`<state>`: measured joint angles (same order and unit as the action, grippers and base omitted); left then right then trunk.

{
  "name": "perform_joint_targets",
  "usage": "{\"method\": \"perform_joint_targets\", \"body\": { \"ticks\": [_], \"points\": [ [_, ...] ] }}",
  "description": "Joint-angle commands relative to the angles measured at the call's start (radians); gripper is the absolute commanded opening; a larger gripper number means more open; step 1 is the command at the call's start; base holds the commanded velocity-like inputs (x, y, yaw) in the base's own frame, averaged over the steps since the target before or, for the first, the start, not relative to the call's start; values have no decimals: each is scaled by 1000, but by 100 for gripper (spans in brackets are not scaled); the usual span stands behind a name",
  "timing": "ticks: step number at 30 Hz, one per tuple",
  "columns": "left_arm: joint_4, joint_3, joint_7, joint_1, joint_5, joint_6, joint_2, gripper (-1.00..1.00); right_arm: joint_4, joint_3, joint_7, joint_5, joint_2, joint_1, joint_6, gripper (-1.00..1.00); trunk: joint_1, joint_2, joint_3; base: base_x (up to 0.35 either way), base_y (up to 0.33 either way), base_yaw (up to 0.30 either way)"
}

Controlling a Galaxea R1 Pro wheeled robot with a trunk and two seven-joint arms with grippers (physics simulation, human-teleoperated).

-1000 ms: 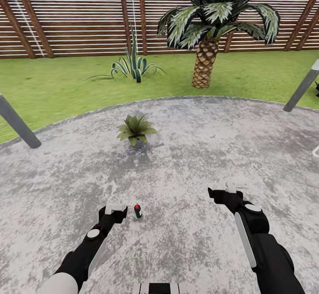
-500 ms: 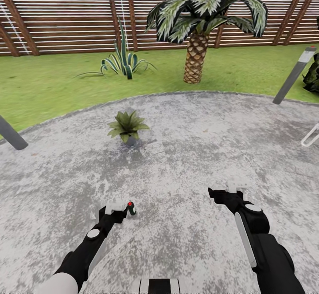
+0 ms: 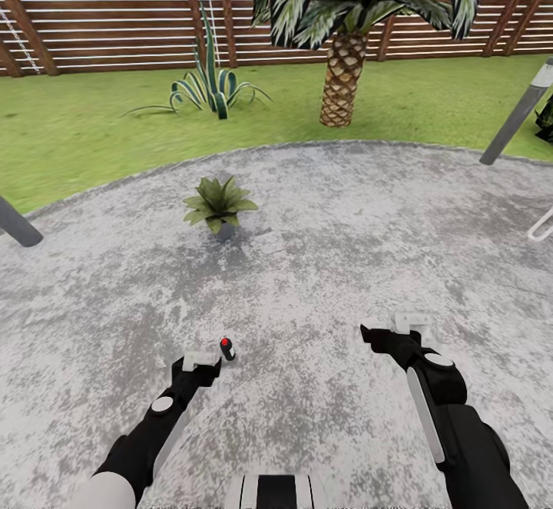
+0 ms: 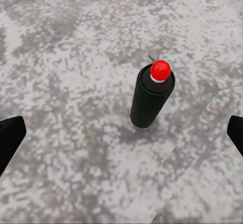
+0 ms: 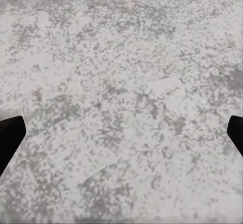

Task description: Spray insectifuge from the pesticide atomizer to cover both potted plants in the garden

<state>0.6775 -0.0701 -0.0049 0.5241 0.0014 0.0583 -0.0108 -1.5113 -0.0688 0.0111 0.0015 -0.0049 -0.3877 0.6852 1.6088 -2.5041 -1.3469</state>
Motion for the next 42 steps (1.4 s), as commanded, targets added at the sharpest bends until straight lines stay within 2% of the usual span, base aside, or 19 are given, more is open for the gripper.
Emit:
{"method": "perform_joint_targets", "body": {
  "ticks": [1, 5, 9, 11, 19, 21, 28, 33, 42],
  "points": [
    [-1, -3, -1, 0, 0, 3, 0, 100, -1, 0, 1, 0, 0, 0, 5, 100, 0, -1, -5, 0, 0, 0],
    [0, -11, -1, 2, 0, 6, -1, 100, -1, 0, 1, 0, 0, 0, 5, 100, 2, -1, -20, 0, 0, 0],
    [2, -68, -1, 14, 0, 6, -3, 100, -1, 0, 1, 0, 0, 0, 5, 100, 4, -2, -36, 0, 0, 0],
    [3, -81, 0, 27, 0, 6, -4, 100, -1, 0, 1, 0, 0, 0, 5, 100, 5, -3, -43, 0, 0, 0],
    [6, -90, 0, 50, 0, 9, -5, 100, -1, 0, 1, 0, 0, 0, 5, 100, 8, -5, -74, 0, 0, 0],
    [6, -90, 1, 51, 0, 27, -4, 100, -1, 0, 1, 0, 0, 0, 5, 100, 9, -5, -82, 0, 0, 0],
    [5, -88, 2, 50, 0, 64, -2, 100, -1, 0, 1, 0, 0, 0, 5, 100, 9, -5, -82, 0, 0, 0],
    [1, -89, 2, 50, 0, 131, 0, 100, -1, 0, 1, 0, 0, 0, 5, 100, 9, -5, -82, 0, 0, 0],
    [0, -89, 2, 50, 0, 158, 0, 100, -1, 0, 1, 0, 0, 0, 5, 100, 9, -5, -82, 0, 0, 0]
  ]
}}
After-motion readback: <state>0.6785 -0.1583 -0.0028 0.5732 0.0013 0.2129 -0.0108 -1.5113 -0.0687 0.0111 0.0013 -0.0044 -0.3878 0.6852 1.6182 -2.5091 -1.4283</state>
